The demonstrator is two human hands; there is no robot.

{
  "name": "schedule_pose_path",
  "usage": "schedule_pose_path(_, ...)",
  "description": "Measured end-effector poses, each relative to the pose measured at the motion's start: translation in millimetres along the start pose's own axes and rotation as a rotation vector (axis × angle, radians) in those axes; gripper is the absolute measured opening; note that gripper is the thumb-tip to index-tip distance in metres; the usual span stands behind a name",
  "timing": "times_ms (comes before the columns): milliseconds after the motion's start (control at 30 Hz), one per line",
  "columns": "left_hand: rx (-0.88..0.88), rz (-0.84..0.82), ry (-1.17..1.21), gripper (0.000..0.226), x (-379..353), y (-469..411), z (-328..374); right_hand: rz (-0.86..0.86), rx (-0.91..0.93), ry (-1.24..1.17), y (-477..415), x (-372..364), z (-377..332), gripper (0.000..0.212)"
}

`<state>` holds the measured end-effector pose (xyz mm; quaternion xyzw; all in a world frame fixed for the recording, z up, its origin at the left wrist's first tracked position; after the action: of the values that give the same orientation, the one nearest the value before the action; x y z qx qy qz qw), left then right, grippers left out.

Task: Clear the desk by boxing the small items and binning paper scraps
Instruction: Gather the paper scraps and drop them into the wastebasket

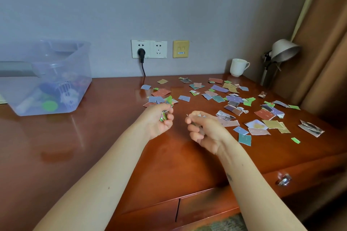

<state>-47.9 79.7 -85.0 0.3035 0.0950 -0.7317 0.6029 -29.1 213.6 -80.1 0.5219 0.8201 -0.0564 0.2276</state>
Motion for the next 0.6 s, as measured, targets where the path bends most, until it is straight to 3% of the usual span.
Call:
schedule_pose_path(133,0.016,-0.002,0.148,0.017,15.9,30.1,1.5,-0.072,-0.008,-0.23,-9.2,-32.0,11.5,0.017)
schedule_pose_path(333,-0.066,0.025,0.179,0.031,54.5,82.7,22.5,-0.257,-0.131,-0.329,-18.3,-111.3,38.7,0.012)
schedule_pose_path(467,-0.128,0.058,0.194,0.047,86.7,124.2,36.7,-0.369,-0.253,-0.333,-17.0,-168.6,64.4,0.022)
schedule_pose_path(600,-0.215,0.134,0.185,0.05,123.5,174.9,51.1,-0.455,-0.346,-0.346,-13.9,-224.7,92.7,0.029)
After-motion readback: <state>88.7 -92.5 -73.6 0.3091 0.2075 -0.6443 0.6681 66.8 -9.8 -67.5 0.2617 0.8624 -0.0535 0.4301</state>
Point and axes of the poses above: each hand's wrist, its own y-axis away from the middle knuckle, its own x-axis out of the back of the hand, z = x × y, the point moved 7 cm from there along -y, towards the middle knuckle, and after that the axes turned 12 degrees about -z, right-handed, at the moved point
